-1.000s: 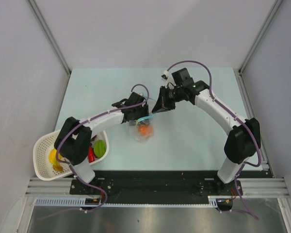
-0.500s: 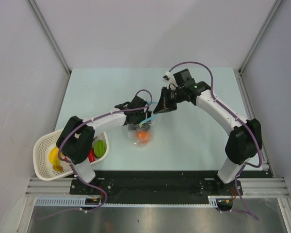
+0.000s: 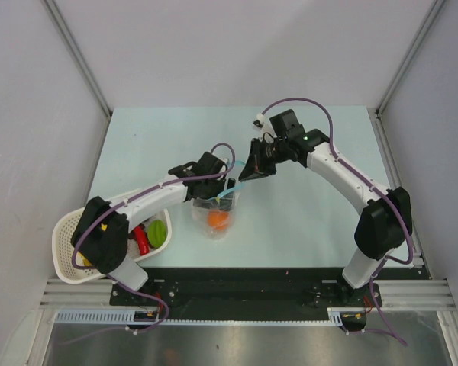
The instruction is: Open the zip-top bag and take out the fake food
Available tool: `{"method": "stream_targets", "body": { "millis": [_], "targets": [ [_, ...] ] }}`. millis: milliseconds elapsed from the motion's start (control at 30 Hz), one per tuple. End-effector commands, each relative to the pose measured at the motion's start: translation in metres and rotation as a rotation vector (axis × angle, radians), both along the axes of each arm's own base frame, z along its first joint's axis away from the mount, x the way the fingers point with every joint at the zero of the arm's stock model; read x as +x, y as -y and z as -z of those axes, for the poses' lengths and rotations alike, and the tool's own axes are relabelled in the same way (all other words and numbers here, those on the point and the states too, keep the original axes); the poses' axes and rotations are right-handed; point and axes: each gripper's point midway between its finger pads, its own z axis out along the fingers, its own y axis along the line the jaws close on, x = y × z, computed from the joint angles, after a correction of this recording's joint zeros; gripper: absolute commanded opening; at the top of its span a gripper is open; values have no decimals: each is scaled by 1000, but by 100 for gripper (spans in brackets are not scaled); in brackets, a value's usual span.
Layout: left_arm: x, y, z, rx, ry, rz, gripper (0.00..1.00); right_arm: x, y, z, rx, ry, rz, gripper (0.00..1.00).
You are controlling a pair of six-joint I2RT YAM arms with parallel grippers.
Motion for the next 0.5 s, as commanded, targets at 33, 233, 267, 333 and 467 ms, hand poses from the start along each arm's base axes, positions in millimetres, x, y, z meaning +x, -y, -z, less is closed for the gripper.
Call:
{"method": "stream_targets", "body": {
  "millis": [33,233,267,333,467],
  "targets": [
    [-21,-5,-5,17,-56,87,79,5,-10,-32,40,97,-42,0],
    [-36,-16,21,86,-62,72,79,0,-17,-35,52,114,-48,0],
    [-38,-20,27,101,-61,71,79,0,-17,-33,50,115,-48,0],
    [-36,-19,33,112,-58,76,78,1,-15,-27,48,102,-43,0],
    [-30,-19,47,129,-47,60,75,-3,-14,-21,37,94,-48,0]
  ]
}}
